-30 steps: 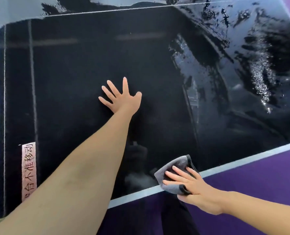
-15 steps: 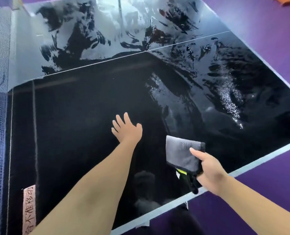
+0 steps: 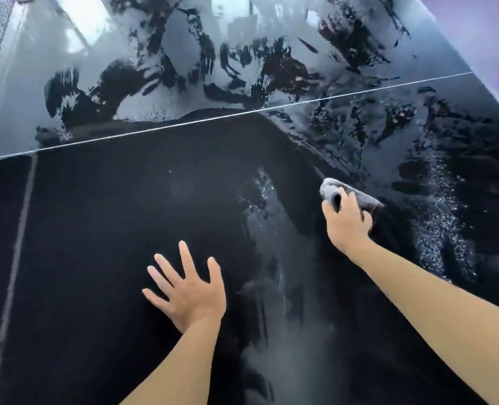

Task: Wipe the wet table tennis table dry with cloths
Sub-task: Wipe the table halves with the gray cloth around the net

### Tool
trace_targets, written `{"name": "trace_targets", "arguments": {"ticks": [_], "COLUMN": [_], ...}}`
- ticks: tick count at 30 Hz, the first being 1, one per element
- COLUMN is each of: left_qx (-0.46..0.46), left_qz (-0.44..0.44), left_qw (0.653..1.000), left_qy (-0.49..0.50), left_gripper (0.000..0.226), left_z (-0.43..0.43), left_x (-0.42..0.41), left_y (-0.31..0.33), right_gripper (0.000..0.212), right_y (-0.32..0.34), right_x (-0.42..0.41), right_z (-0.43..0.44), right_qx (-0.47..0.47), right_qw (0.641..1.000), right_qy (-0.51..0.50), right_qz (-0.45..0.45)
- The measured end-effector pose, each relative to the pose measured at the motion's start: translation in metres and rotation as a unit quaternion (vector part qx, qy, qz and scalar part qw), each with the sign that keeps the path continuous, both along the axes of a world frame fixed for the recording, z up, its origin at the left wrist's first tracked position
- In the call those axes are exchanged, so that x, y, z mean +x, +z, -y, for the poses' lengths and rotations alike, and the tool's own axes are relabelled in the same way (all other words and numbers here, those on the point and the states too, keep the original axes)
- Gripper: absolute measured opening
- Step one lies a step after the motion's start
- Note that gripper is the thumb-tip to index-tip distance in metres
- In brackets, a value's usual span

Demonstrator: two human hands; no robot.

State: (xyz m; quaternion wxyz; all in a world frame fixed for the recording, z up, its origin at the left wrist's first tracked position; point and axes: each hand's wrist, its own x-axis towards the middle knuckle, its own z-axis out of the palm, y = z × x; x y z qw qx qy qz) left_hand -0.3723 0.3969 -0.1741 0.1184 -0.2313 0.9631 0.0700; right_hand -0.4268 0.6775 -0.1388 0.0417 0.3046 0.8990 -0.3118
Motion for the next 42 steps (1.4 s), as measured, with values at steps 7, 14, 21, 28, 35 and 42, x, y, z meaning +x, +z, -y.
{"name": "trace_targets", "arguments": {"ticks": [7,14,21,28,35,42], "left_qx": [-0.026,-0.038,-0.035,-0.017,0.026,0.078], "left_qz": [-0.035,-0.059,-0.051,-0.006,-0.019,-0.017], "left_qw": [0.999,0.998,0.998,1.000,0.999,0.997], "left_qy": [0.000,0.002,0.013,0.018,0.001,-0.025], "left_gripper": [0.074,0.074,0.073,0.074,0.072,0.073], "left_z": [-0.002,-0.003,-0.003,-0.004,-0.001,0.009], "left_x": [-0.001,-0.005,-0.005,-0.009,-0.009,-0.001], "left_y": [-0.015,-0.023,-0.020,-0.009,-0.007,-0.002], "right_gripper": [0.065,0.066,0.063,0.063,0.060,0.057], "right_y": [-0.018,-0.015,-0.017,-0.016,-0.012,-0.001], "right_x": [-0.158,-0.286,-0.235,-0.098,0.073,0.254], "right_z": [0.028,0.052,0.057,0.076,0.103,0.137], "right_qx": [0.138,0.151,0.167,0.162,0.083,0.033], "right_qw": [0.960,0.909,0.853,0.815,0.854,0.881], "right_qy": [0.214,0.377,0.492,0.554,0.509,0.458], "right_qz": [0.118,0.096,0.052,0.056,0.069,0.115]}}
